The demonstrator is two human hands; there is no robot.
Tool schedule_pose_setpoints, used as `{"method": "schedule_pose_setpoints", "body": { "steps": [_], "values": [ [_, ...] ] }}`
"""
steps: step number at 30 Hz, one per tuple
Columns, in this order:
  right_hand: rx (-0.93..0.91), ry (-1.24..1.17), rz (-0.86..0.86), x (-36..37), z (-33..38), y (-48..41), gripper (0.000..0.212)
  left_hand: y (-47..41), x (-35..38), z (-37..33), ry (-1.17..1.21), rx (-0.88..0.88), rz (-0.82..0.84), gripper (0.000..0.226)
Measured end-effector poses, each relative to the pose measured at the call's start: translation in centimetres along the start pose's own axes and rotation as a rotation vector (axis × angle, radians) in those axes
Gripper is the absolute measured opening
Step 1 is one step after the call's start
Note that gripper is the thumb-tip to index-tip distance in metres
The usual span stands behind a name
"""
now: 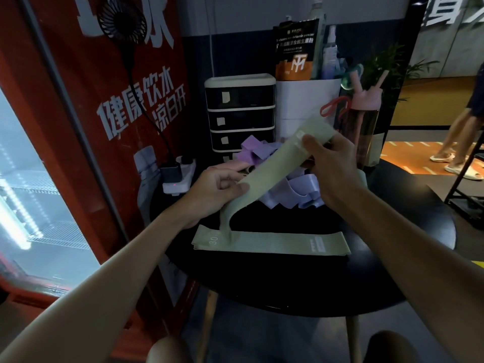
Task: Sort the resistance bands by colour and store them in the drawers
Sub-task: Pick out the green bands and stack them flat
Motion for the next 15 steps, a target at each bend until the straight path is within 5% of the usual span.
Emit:
{"method": "schedule_pose_setpoints", "body": {
  "steps": [9,15],
  "values": [
    [0.043,0.121,-0.022,-4.1,-3.9,2.7,0.006,1.6,-2.6,0.7,-0.254,-0.196,0.252,0.036],
    [0.036,0.244,0.049,-6.4,-6.1,4.5,0.029,2.2,-4.4,2.2,-0.325,-0.268,0.134,0.024]
  ]
}}
Point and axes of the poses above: each hand's wrist, its own y-axis away from the middle knuckle, its own x-axis out of the palm, z = x × y, the point moved 3 cm from there along -y, towards the middle knuckle, and after that the axes turned 5 degrees about z, right-handed, at the moved point
